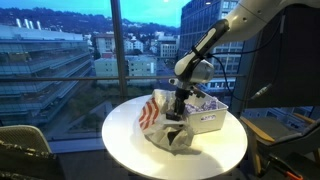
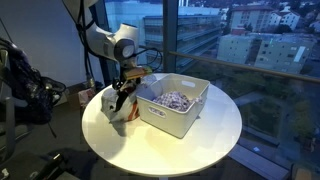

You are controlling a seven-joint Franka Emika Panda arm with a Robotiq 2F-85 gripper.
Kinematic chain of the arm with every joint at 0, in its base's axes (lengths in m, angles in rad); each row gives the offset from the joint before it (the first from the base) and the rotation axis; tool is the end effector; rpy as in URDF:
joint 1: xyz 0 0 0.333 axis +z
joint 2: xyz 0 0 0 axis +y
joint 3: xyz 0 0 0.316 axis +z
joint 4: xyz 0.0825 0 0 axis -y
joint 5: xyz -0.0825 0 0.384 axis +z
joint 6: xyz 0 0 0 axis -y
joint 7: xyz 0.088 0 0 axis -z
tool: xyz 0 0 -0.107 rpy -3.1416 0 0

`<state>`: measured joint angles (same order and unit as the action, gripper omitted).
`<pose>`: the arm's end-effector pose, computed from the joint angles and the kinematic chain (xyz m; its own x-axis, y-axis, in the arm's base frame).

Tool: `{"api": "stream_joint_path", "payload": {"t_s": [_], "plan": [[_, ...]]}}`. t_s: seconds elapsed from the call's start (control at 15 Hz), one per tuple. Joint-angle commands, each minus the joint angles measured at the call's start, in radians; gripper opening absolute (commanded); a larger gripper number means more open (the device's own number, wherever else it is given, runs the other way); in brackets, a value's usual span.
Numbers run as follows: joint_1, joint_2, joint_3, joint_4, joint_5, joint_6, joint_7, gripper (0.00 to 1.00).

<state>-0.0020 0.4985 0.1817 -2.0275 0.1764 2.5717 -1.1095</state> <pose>0.5973 0.1033 0.2066 0.4340 0.8824 0.1817 0.9004 -0.4316 -0.0545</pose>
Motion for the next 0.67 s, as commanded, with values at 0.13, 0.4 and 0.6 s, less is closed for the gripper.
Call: {"api": "stream_joint_path", "payload": {"t_s": [0.13,0.4,0.6], "plan": [[-0.026,0.057,-0.001,-0.004,-0.067,0.139,0.047,1.0],[-0.03,0.104,-0.008,0.011,-0.131,0.239,0.073,1.0],[-0.045,0.145,0.013,0.033,-0.151,0.277,0.092,1.0]]}}
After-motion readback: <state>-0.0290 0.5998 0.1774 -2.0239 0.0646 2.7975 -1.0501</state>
